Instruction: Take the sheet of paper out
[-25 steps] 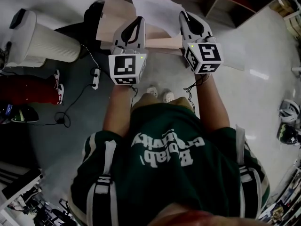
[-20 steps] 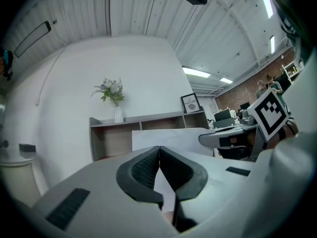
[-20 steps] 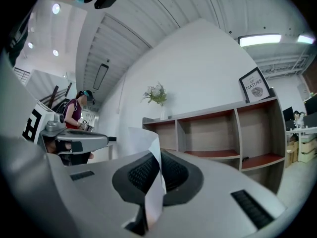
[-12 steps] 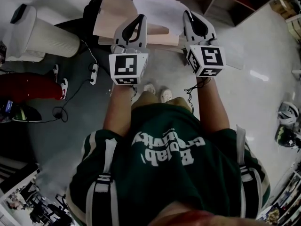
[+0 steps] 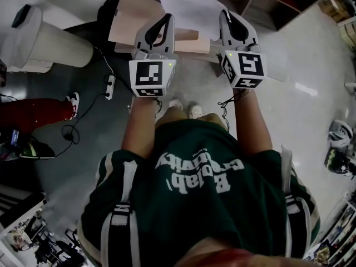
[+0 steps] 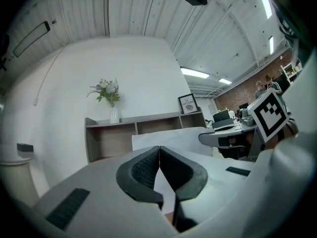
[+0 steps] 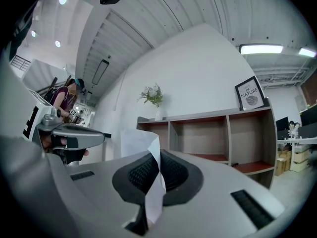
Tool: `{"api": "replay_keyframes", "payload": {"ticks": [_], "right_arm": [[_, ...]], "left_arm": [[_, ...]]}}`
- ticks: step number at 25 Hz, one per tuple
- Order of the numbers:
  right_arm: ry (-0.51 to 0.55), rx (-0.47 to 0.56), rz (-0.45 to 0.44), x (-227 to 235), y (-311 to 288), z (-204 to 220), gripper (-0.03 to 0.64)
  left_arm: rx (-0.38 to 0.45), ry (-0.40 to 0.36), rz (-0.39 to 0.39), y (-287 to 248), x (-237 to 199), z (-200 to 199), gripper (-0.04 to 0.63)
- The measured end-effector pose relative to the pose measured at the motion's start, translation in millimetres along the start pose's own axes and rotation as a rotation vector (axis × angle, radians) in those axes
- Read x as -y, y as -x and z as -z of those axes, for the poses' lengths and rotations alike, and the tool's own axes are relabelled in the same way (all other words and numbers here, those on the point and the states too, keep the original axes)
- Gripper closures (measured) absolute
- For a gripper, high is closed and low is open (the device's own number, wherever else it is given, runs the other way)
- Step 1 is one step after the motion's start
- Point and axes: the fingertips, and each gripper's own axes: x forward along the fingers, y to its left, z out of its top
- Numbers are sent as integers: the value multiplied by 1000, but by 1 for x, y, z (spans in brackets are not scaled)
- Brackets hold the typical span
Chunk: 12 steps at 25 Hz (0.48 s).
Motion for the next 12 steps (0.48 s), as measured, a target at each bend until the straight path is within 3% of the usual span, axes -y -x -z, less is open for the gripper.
{"api": "replay_keyframes", "payload": {"ticks": [12], "right_arm": [[3, 4, 9, 5, 3, 1, 583]], "left_arm": [[-6, 6, -13, -1, 0, 2, 577]]}}
